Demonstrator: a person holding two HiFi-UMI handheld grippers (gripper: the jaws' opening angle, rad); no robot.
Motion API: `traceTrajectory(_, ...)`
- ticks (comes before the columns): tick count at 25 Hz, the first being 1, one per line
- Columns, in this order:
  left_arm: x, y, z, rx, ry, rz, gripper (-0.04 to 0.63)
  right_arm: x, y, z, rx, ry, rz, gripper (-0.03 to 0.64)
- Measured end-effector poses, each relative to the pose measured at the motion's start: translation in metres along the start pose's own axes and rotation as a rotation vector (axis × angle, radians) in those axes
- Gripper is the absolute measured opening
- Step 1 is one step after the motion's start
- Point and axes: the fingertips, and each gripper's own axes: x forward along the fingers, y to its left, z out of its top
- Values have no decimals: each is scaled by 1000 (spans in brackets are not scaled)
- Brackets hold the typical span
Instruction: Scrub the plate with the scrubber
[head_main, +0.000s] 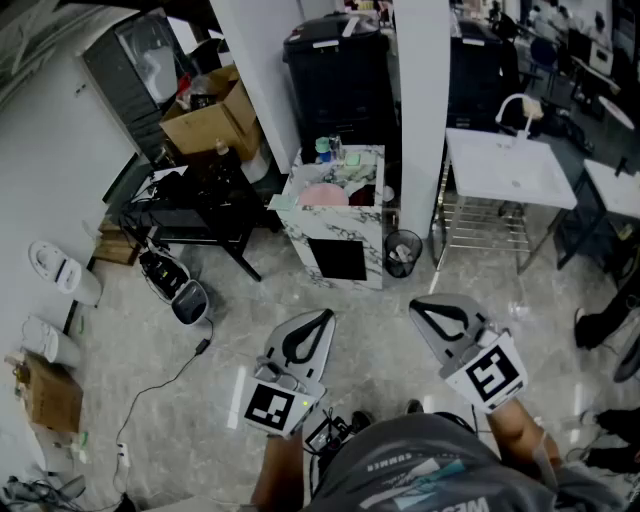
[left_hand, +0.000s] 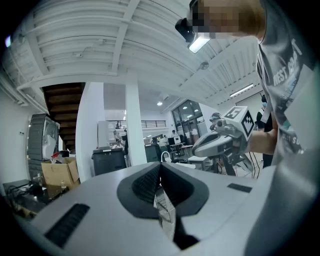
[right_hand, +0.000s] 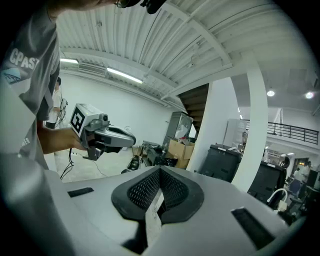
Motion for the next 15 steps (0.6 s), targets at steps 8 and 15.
traceTrajectory(8,-6,5,-4,1,-5,-3,4,6,7,0,-2,9,0,29)
traceTrajectory(15,-6,9,-5,-2,-5,-16,4,11,9,-1,8,19,-8,29)
